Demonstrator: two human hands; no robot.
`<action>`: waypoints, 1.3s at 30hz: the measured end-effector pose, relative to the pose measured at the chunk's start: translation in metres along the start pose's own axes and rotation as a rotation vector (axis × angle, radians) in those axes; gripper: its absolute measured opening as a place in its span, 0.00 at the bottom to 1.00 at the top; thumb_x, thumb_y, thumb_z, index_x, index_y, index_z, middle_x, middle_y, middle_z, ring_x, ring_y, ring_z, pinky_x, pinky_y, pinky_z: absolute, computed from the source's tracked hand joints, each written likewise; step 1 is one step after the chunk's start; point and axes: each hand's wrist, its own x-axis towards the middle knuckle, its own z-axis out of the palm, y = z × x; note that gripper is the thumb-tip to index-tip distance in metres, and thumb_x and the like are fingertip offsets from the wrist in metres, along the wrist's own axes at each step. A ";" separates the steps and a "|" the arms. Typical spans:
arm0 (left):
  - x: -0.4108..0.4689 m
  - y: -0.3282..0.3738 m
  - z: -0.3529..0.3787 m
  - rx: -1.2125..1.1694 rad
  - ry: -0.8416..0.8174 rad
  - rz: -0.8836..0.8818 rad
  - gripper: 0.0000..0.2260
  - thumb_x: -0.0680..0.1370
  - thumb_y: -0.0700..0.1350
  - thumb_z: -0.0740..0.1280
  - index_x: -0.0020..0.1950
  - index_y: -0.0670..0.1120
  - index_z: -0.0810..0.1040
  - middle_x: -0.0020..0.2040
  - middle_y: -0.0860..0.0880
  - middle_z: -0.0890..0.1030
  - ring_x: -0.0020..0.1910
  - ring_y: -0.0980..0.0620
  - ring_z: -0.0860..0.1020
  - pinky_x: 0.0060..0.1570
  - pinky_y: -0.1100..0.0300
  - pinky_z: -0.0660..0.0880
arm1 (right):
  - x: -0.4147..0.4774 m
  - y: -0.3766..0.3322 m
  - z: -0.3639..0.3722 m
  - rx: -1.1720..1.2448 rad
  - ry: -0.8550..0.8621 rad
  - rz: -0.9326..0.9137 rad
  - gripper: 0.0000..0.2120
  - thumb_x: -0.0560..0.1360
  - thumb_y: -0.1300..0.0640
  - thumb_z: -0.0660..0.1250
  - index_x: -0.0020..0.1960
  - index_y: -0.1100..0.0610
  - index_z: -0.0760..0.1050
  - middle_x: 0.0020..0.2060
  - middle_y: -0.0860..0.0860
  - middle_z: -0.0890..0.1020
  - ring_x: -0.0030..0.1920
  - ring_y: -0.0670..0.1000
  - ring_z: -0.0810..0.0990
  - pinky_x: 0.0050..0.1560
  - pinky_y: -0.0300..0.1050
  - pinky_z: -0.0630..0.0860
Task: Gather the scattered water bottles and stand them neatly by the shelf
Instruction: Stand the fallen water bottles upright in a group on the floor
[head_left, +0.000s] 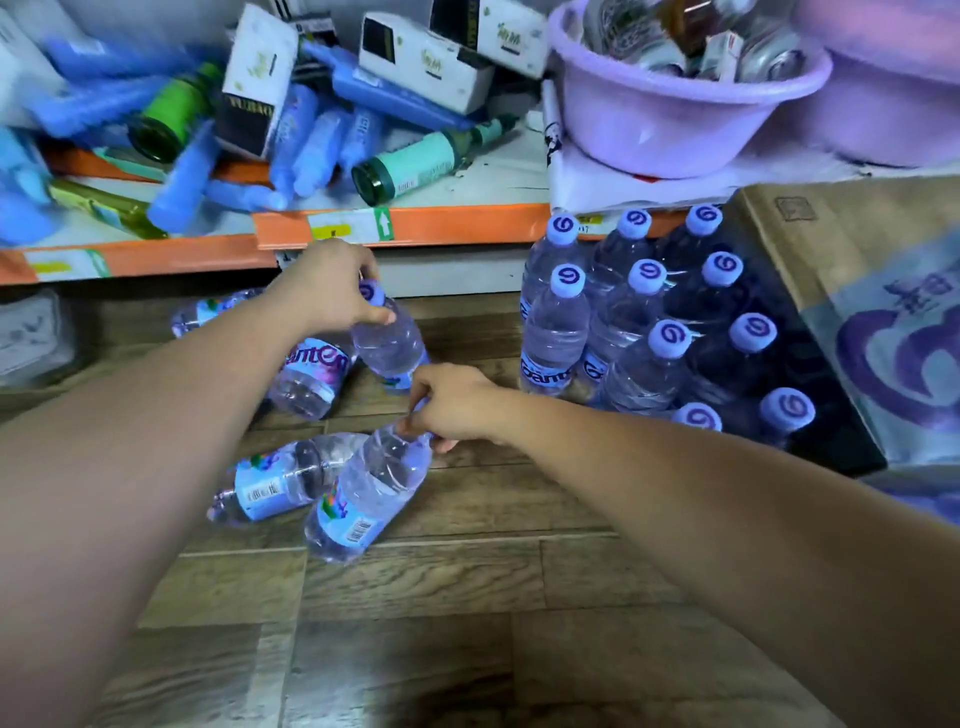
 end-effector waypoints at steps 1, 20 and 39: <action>-0.004 -0.002 -0.003 0.001 0.006 0.009 0.16 0.67 0.46 0.76 0.49 0.39 0.79 0.45 0.40 0.79 0.45 0.44 0.75 0.42 0.59 0.65 | -0.005 -0.002 -0.003 -0.030 0.036 -0.016 0.07 0.73 0.61 0.69 0.42 0.56 0.70 0.37 0.52 0.75 0.29 0.50 0.75 0.42 0.48 0.82; -0.032 0.079 -0.024 0.157 -0.313 0.239 0.06 0.72 0.40 0.71 0.46 0.41 0.78 0.34 0.46 0.80 0.32 0.44 0.82 0.34 0.53 0.81 | -0.083 0.009 -0.118 -0.698 0.189 -0.069 0.13 0.72 0.58 0.71 0.56 0.56 0.79 0.46 0.49 0.75 0.44 0.49 0.73 0.39 0.37 0.69; -0.043 0.114 0.013 0.347 -0.423 0.441 0.14 0.71 0.44 0.70 0.56 0.43 0.77 0.52 0.44 0.77 0.55 0.42 0.76 0.54 0.53 0.74 | -0.073 0.030 -0.108 -0.644 0.381 0.029 0.11 0.72 0.56 0.67 0.36 0.58 0.66 0.29 0.52 0.69 0.31 0.52 0.69 0.25 0.40 0.61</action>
